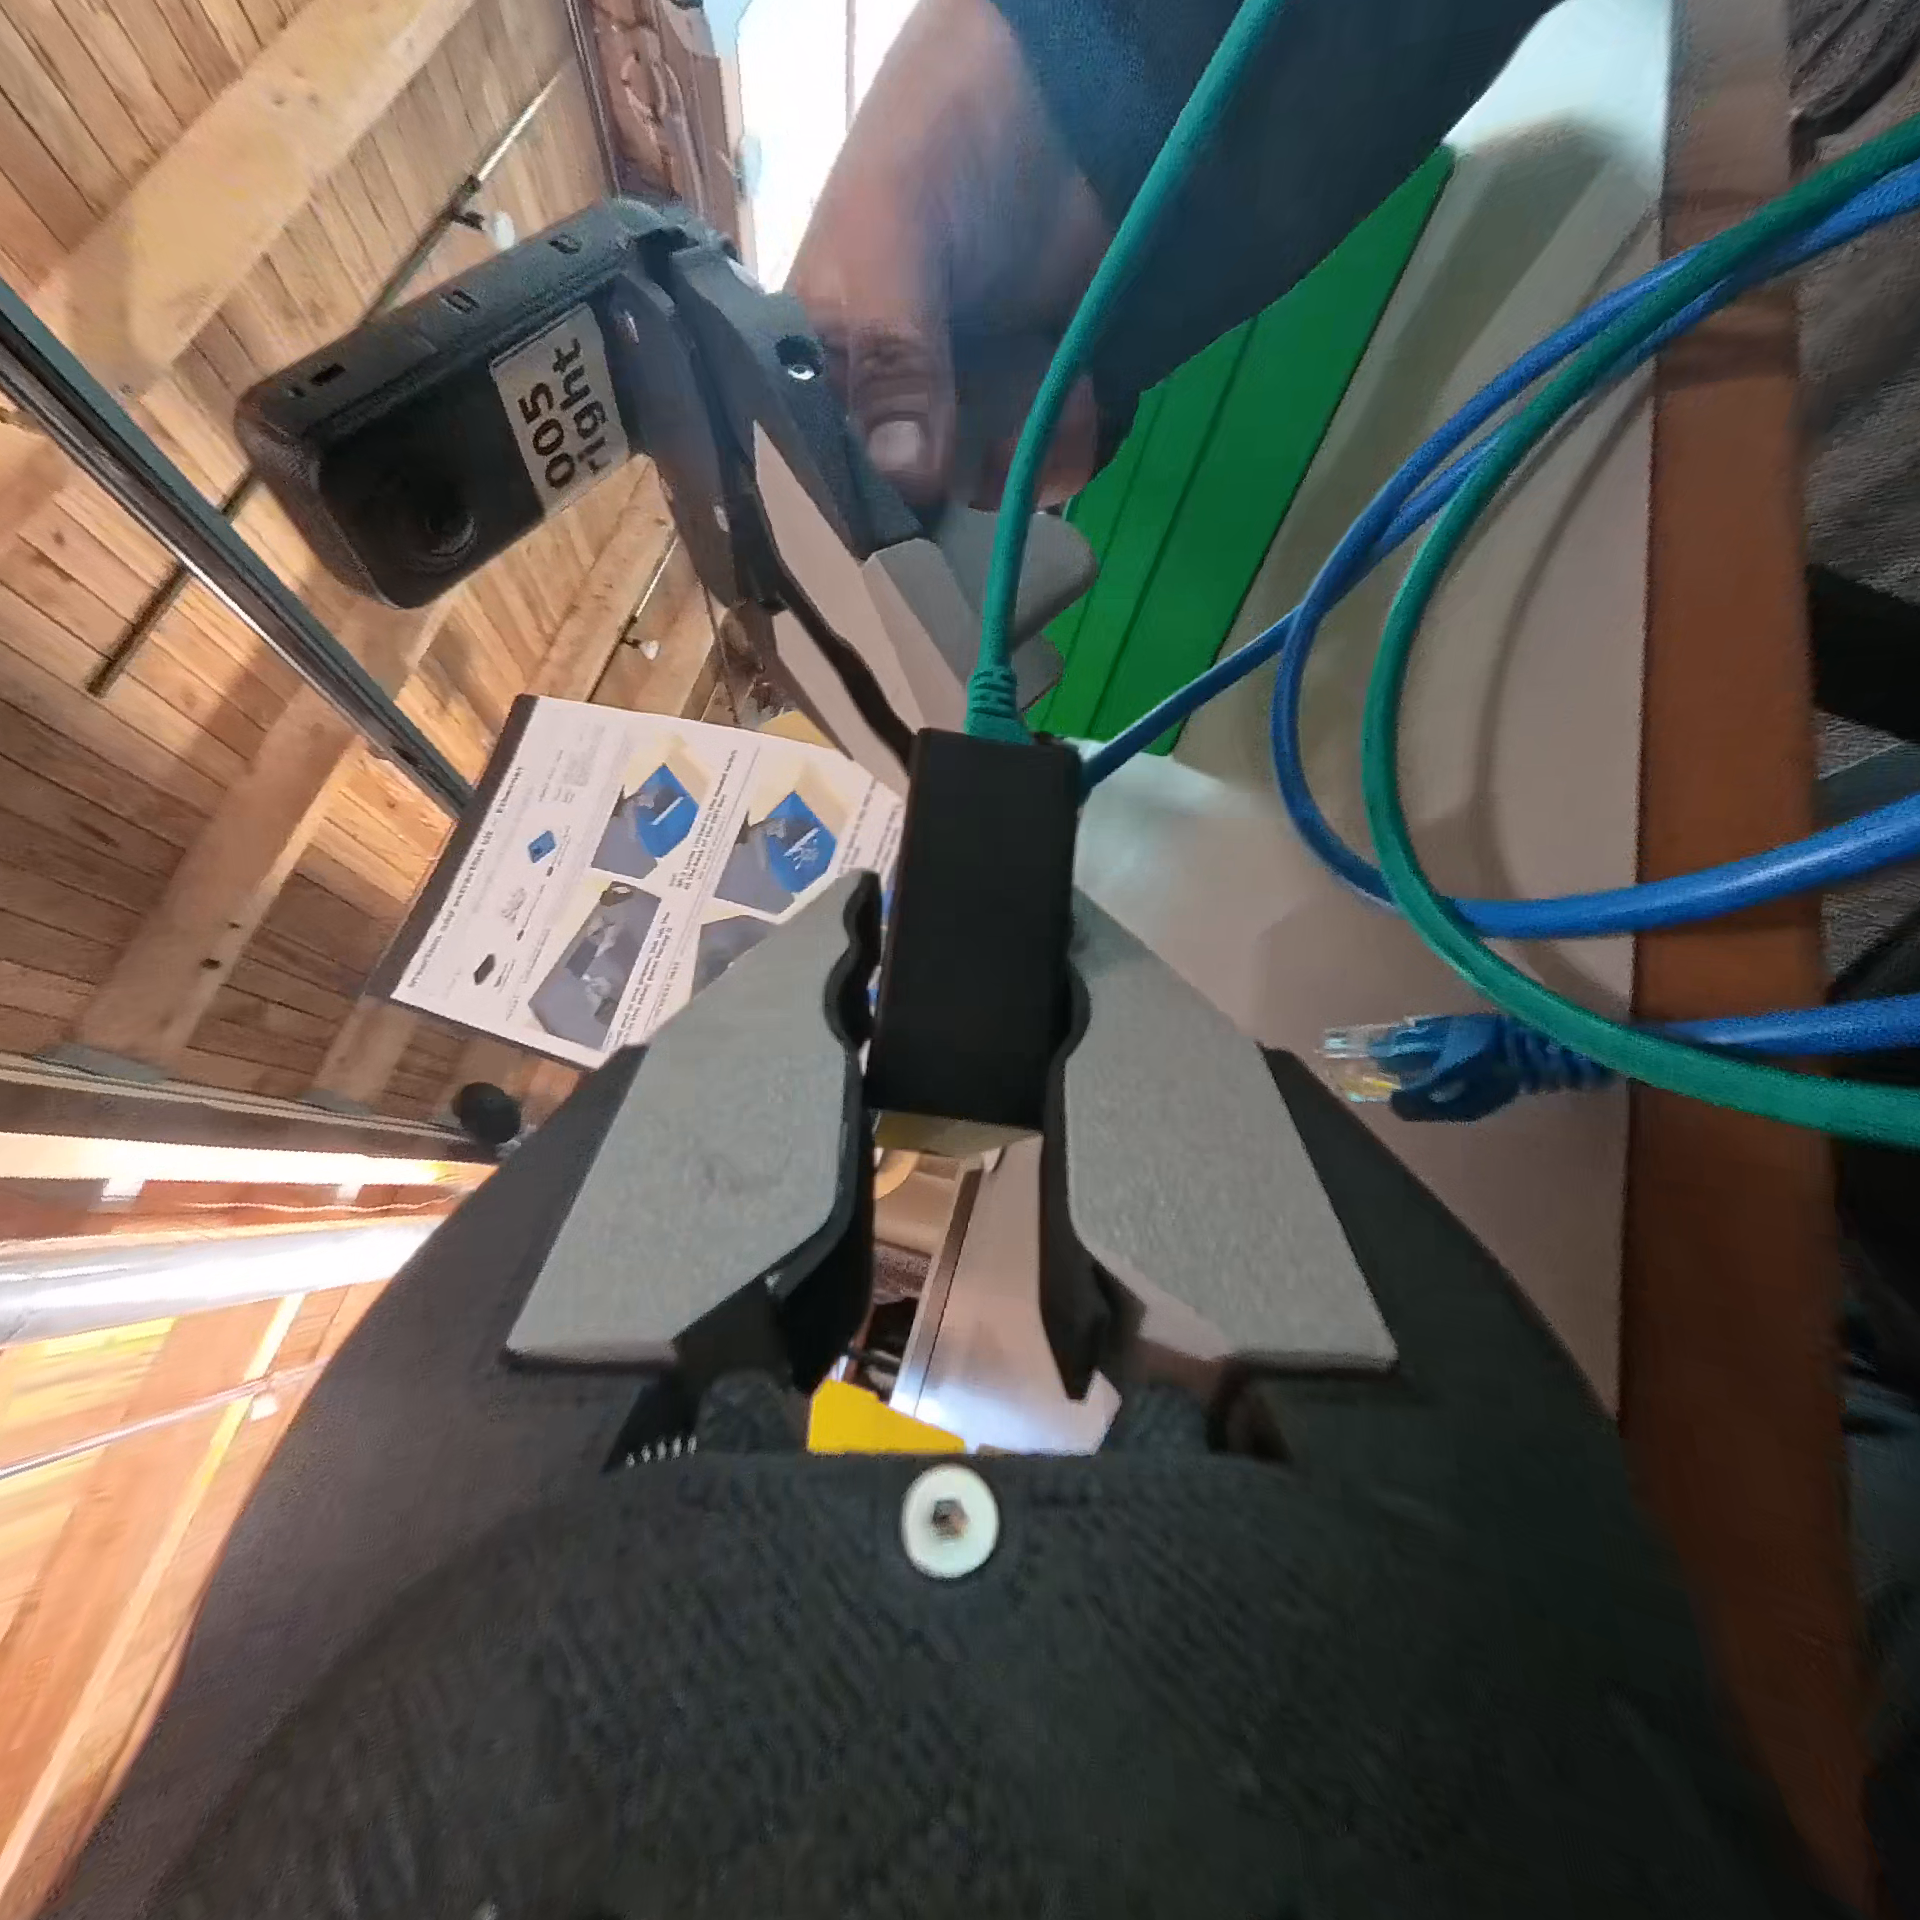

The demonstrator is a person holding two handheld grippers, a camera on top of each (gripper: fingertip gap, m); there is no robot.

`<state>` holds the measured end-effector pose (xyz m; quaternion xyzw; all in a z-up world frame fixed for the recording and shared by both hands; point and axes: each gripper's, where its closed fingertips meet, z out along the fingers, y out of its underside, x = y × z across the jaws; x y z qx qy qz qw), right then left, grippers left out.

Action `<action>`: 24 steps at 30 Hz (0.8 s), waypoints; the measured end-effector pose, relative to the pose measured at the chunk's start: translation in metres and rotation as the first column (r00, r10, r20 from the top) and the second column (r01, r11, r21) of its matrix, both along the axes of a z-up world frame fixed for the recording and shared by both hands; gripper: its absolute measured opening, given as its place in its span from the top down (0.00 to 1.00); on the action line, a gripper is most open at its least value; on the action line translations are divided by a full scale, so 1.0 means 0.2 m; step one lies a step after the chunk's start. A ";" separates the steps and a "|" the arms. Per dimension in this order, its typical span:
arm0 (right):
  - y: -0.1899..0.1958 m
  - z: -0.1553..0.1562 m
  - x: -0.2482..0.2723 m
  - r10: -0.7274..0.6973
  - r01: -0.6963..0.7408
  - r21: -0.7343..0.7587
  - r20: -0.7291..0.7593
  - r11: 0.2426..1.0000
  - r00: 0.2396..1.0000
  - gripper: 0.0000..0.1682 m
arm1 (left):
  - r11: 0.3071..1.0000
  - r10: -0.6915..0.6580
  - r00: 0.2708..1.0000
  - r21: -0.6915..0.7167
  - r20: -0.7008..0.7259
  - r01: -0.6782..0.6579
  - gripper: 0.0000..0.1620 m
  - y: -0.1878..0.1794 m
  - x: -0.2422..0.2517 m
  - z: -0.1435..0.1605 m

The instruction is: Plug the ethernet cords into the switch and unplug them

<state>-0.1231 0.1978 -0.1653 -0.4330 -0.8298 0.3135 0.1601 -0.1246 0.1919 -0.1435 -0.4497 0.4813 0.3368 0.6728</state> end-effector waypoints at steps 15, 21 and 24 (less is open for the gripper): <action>0.02 0.01 0.05 -0.037 0.040 -0.060 0.056 0.997 0.998 0.95 | 1.000 -0.027 0.997 0.000 -0.068 0.027 0.82 -0.02 0.04 0.01; 0.02 0.06 0.05 -0.031 0.033 -0.101 0.020 0.994 0.999 0.95 | 0.999 -0.036 0.999 0.006 -0.007 0.036 0.81 -0.03 0.03 0.06; 0.05 0.14 0.03 -0.006 -0.002 -0.075 -0.109 0.997 0.994 0.95 | 0.999 -0.041 0.998 -0.014 0.049 0.042 0.81 -0.03 0.01 0.07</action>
